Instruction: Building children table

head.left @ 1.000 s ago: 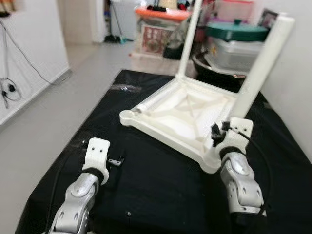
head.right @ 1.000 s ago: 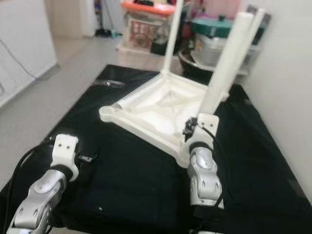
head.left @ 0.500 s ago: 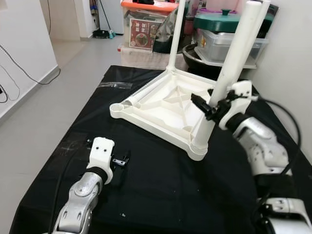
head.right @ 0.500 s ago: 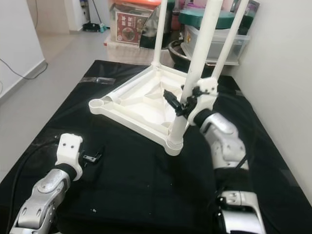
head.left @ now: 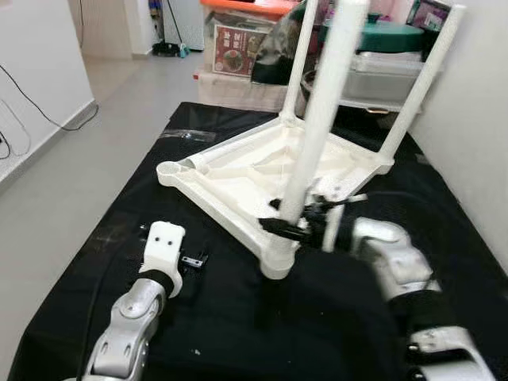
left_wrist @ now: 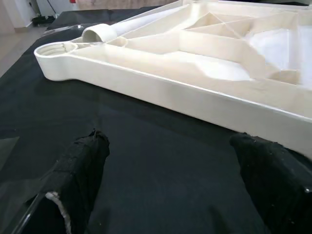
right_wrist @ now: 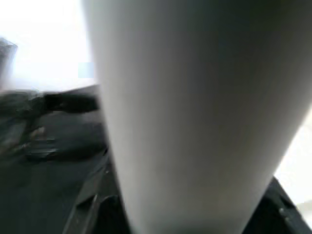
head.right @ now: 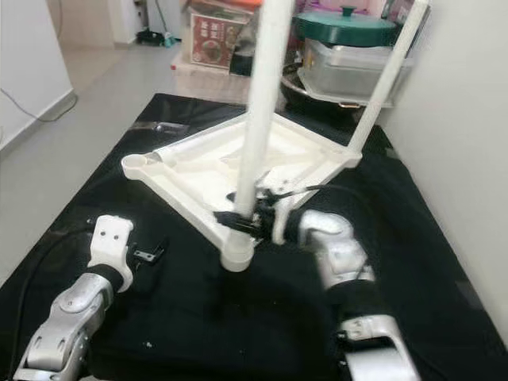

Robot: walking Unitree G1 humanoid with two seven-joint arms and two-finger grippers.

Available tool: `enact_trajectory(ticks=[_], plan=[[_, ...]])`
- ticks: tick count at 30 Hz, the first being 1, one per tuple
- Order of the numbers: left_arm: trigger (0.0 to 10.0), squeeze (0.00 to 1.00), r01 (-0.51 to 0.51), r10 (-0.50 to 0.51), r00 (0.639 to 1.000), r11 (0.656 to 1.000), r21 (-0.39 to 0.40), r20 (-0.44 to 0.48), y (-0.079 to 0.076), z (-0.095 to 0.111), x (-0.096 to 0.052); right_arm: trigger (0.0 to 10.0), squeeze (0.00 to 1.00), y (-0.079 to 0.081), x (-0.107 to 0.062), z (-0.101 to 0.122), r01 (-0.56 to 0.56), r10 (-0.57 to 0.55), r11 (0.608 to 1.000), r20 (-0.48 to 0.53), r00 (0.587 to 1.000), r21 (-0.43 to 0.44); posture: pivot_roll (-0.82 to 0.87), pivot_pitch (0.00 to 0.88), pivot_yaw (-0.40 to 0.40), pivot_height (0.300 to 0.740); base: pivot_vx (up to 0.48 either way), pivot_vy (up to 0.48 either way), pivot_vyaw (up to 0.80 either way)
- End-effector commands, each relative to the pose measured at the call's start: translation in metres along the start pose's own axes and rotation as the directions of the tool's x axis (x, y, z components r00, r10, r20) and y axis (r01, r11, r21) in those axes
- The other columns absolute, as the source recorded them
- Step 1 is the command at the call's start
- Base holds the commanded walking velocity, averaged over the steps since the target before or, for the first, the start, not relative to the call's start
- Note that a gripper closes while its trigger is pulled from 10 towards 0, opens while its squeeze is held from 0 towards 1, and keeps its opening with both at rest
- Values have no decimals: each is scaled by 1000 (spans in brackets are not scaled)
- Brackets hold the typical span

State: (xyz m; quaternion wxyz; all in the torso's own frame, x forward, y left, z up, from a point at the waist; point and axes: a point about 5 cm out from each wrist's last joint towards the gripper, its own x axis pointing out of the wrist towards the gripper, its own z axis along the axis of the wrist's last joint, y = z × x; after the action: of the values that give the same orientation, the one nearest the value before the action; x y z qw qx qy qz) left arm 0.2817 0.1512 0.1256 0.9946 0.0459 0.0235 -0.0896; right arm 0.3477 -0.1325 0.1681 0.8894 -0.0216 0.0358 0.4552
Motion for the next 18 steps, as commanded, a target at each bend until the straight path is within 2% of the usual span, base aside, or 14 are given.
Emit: enact_trajectory(ticks=[1,2,3,4,5,7,8,9,11,12,14,16,17,18], plan=[[10000,0,2,-2,1000,1000,-2,-12,-2,-2,-2,0,0,-19,-4,-10,247,-246,969,-58,968,16,103,0,-142,740,0,0,0],[10000,0,3,-3,1000,1000,-3,-14,-2,-3,-2,0,0,-31,-9,-16,432,-428,901,-93,899,35,102,0,-140,740,0,0,0],[10000,0,3,-3,1000,1000,-3,-14,-2,-3,-2,0,0,-31,-9,-16,432,-428,901,-93,899,35,102,0,-140,740,0,0,0],[10000,0,4,-4,1000,1000,-2,-15,-2,-3,-2,0,0,-41,-20,-23,610,-605,792,-116,788,18,94,0,-136,740,0,0,0],[10000,0,6,-6,1000,1000,-3,-16,-2,-3,-2,0,0,-48,-36,-28,751,-743,659,-119,659,46,90,0,-133,740,0,0,0],[10000,0,8,-8,1000,1000,-3,-18,-2,-4,-3,0,0,-49,-59,-37,881,-872,464,-126,473,92,90,0,-133,740,0,0,0],[10000,0,8,-8,1000,1000,-3,-18,-2,-4,-3,0,0,-49,-59,-37,881,-872,464,-126,473,92,90,0,-133,740,0,0,0],[10000,0,8,-8,1000,1000,-3,-20,-2,-4,-3,0,0,-46,-67,-40,907,-898,408,-131,420,107,84,0,-127,740,0,0,0],[10000,0,11,-11,1000,1000,-2,-23,-2,-5,-3,0,0,-28,-79,-47,943,-936,305,-139,323,136,70,0,-116,740,0,0,0],[10000,0,11,-11,1000,1000,-2,-23,-2,-5,-3,0,0,-28,-79,-47,943,-936,305,-139,323,136,70,0,-116,740,0,0,0],[10000,0,16,-16,1000,1000,-3,-26,-2,-5,-3,0,0,-14,-89,-49,963,-959,231,-136,249,137,62,0,-113,740,0,0,0],[10000,0,16,-16,1000,1000,-3,-26,-2,-5,-3,0,0,-14,-89,-49,963,-959,231,-136,249,137,62,0,-113,740,0,0,0],[10000,0,20,-20,999,1000,-4,-27,-3,-6,-2,0,0,-12,-92,-48,973,-968,193,-138,210,125,53,0,-109,740,0,0,0],[10000,0,20,-20,999,1000,-4,-27,-3,-6,-2,0,0,-12,-92,-48,973,-968,193,-138,210,125,53,0,-109,740,0,0,0]])
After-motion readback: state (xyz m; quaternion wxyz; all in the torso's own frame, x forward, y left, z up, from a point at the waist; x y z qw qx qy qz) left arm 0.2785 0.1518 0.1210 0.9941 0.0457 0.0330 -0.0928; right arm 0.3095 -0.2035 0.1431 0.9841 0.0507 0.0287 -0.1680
